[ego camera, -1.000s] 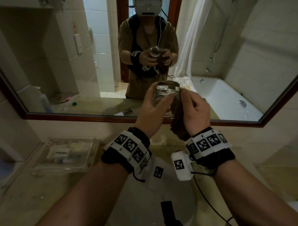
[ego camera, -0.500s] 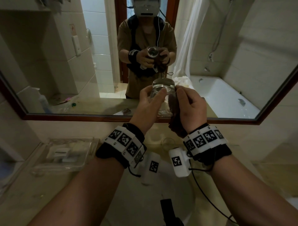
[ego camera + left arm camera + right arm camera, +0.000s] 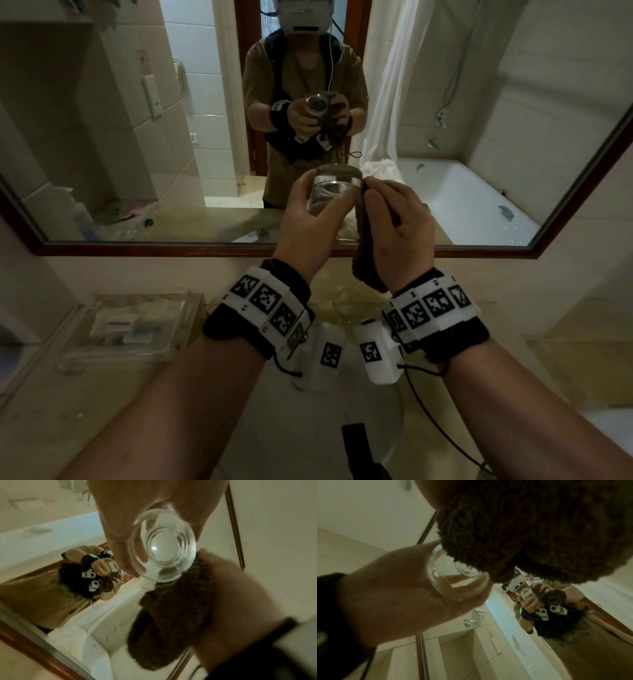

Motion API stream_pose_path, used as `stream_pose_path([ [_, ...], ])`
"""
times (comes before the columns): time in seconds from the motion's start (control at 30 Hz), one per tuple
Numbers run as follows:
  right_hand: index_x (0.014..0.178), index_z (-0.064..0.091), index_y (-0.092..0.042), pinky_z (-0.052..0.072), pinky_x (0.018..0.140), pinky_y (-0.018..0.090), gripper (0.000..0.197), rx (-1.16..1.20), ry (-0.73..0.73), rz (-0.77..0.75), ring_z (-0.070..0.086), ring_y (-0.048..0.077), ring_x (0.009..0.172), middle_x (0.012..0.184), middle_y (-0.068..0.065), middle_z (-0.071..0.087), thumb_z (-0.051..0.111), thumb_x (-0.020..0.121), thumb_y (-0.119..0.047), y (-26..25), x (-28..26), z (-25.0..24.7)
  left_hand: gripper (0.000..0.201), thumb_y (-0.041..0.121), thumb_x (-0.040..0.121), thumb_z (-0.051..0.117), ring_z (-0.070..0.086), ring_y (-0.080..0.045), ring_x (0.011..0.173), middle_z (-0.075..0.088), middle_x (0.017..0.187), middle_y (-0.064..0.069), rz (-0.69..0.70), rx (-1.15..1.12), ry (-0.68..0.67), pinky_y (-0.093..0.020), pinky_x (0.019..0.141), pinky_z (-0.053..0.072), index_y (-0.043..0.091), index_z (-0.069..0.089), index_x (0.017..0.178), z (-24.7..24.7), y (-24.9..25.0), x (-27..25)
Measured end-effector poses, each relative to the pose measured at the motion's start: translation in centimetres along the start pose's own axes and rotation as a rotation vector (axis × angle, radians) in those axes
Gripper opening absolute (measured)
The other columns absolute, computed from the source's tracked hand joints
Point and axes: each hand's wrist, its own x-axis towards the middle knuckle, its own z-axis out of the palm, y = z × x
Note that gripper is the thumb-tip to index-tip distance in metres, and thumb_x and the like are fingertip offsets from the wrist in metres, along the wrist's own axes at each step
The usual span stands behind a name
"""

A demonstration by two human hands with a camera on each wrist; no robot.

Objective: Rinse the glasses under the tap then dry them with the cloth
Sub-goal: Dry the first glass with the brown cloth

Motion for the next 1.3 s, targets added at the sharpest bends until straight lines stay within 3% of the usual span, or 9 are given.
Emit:
stream_pose_path([
  [0.13, 0.115, 0.066, -0.006, 0.045, 0.078, 0.006, 0.027, 0.101, -0.035, 0.173, 0.062, 0.011, 0.092, 0.103, 0.006, 0.068, 0.049, 0.098, -0.018, 0.7, 0.3, -0.7, 0.038, 0.021, 0.095, 0.059, 0.069, -0.01, 0.094, 0.066, 0.104, 0.005, 0.012, -0.049, -0.049, -0.034, 0.083, 0.059, 0.022, 0.045, 0.13, 0.6, 0.5, -0.9],
  [0.33, 0.114, 0.067, -0.008, 0.043, 0.083, 0.006, 0.03, 0.04, 0.04, 0.031, 0.059, 0.003, 0.096, 0.105, -0.005, 0.063, 0.05, 0.094, -0.023, -0.3, 0.0, -1.3, 0.039, 0.027, 0.093, 0.063, 0.067, -0.014, 0.099, 0.065, 0.106, 0.006, 0.072, 0.06, 0.011, -0.039, 0.09, 0.056, 0.029, 0.044, 0.127, 1.2, 1.1, -1.1],
  [0.47, 0.107, 0.069, -0.01, 0.048, 0.075, 0.02, 0.029, 0.133, -0.006, 0.219, 0.062, 0.011, 0.086, 0.095, 0.002, 0.068, 0.047, 0.098, -0.026, 0.6, 0.0, -1.4, 0.039, 0.022, 0.094, 0.061, 0.068, -0.016, 0.099, 0.065, 0.106, 0.003, 0.046, -0.032, -0.061, -0.035, 0.083, 0.059, 0.026, 0.045, 0.129, 1.6, 1.4, -1.8],
  [0.63, 0.106, 0.07, -0.009, 0.047, 0.075, 0.014, 0.034, 0.085, 0.0, 0.157, 0.061, 0.01, 0.084, 0.095, 0.004, 0.069, 0.048, 0.095, -0.032, 0.4, -0.2, -1.7, 0.046, 0.024, 0.092, 0.064, 0.066, -0.001, 0.09, 0.064, 0.101, 0.012, 0.085, 0.111, 0.008, -0.029, 0.085, 0.057, 0.021, 0.044, 0.133, 1.4, 1.2, -1.8],
  [0.77, 0.111, 0.068, -0.008, 0.046, 0.085, 0.013, 0.034, 0.026, -0.003, -0.023, 0.06, 0.008, 0.097, 0.106, 0.0, 0.066, 0.046, 0.094, -0.028, -0.9, -0.2, -1.5, 0.051, 0.026, 0.093, 0.063, 0.069, -0.019, 0.098, 0.068, 0.106, 0.001, 0.015, 0.028, 0.03, -0.04, 0.088, 0.057, 0.019, 0.043, 0.138, 0.8, 0.8, -2.0],
  [0.83, 0.113, 0.067, -0.008, 0.044, 0.083, 0.009, 0.032, 0.01, -0.005, 0.021, 0.059, 0.006, 0.096, 0.105, -0.003, 0.064, 0.047, 0.095, -0.026, -0.7, -0.1, -1.4, 0.046, 0.027, 0.093, 0.061, 0.069, -0.025, 0.1, 0.067, 0.112, -0.004, -0.02, -0.046, 0.004, -0.041, 0.084, 0.059, 0.023, 0.044, 0.136, 0.9, 0.9, -2.3],
  [0.97, 0.109, 0.069, -0.01, 0.048, 0.073, 0.017, 0.026, 0.126, -0.012, 0.227, 0.063, 0.013, 0.087, 0.095, 0.004, 0.068, 0.049, 0.098, -0.023, 0.0, -0.2, -1.7, 0.039, 0.025, 0.095, 0.059, 0.068, -0.02, 0.102, 0.064, 0.112, -0.002, -0.006, -0.071, -0.055, -0.037, 0.082, 0.059, 0.025, 0.044, 0.131, 1.2, 1.2, -2.5],
  [1.17, 0.11, 0.068, -0.006, 0.045, 0.084, 0.01, 0.03, 0.059, 0.026, 0.017, 0.059, 0.003, 0.094, 0.103, -0.002, 0.064, 0.049, 0.094, -0.023, -1.7, -0.9, -1.2, 0.045, 0.027, 0.096, 0.056, 0.068, -0.02, 0.1, 0.064, 0.117, -0.006, -0.012, -0.086, -0.001, -0.035, 0.081, 0.059, 0.019, 0.041, 0.138, 0.0, 0.9, -1.8],
  [1.3, 0.103, 0.069, -0.014, 0.048, 0.076, 0.019, 0.024, 0.13, -0.034, 0.178, 0.062, 0.008, 0.086, 0.095, 0.0, 0.066, 0.048, 0.098, -0.025, -1.2, -0.7, -0.7, 0.039, 0.023, 0.095, 0.057, 0.067, -0.022, 0.103, 0.062, 0.12, -0.009, 0.001, -0.1, -0.082, -0.033, 0.078, 0.059, 0.021, 0.043, 0.132, -0.5, 0.9, -1.8],
])
